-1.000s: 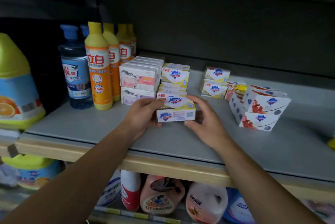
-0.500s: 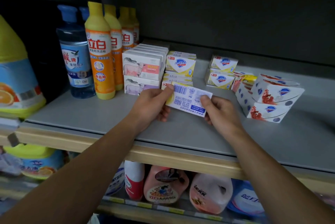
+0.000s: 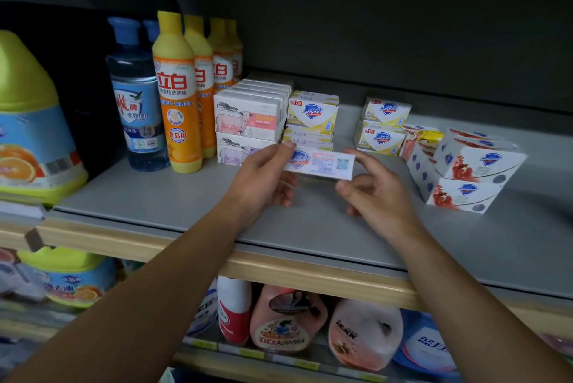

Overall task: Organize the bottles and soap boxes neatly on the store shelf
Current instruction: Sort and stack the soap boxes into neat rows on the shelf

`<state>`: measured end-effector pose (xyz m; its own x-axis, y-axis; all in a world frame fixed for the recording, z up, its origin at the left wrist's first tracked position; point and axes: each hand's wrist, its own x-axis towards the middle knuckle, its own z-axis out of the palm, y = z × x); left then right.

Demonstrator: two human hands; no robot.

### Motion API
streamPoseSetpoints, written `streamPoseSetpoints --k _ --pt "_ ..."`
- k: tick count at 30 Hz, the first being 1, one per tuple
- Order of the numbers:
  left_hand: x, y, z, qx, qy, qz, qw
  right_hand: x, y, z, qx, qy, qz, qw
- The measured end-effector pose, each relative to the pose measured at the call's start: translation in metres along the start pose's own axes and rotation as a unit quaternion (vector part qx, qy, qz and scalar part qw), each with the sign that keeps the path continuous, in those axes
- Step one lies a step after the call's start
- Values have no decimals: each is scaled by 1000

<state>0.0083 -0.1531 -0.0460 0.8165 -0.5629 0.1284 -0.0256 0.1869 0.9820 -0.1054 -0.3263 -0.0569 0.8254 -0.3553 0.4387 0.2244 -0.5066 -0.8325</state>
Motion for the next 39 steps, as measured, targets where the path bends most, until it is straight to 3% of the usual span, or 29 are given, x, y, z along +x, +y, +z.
streamPoseSetpoints --k 2,5,8,14,19,27,32,36,39 --pt "0 0 0 -8 -4 1 1000 0 1 2 27 -16 23 999" --pt "-3 -3 -1 6 -55 32 998 4 5 4 57 25 57 996" --pt "-5 -5 -1 39 -84 63 994 5 10 3 20 46 61 997" --pt "-6 -3 2 -32 -41 33 998 2 8 3 -47 30 -37 998" --pt "-4 -7 0 -4 -25 66 997 0 10 4 -158 26 -80 984" --pt "-4 -10 4 83 -37 88 992 -1 8 2 -125 53 -70 988" --pt "-3 -13 8 299 -23 97 949 0 11 -1 -155 38 -21 987" --pt "-5 -10 12 411 -16 119 904 1 10 -3 -174 33 -1 984" --pt "-3 -1 -1 505 -40 117 854 1 9 -3 -213 28 0 977"
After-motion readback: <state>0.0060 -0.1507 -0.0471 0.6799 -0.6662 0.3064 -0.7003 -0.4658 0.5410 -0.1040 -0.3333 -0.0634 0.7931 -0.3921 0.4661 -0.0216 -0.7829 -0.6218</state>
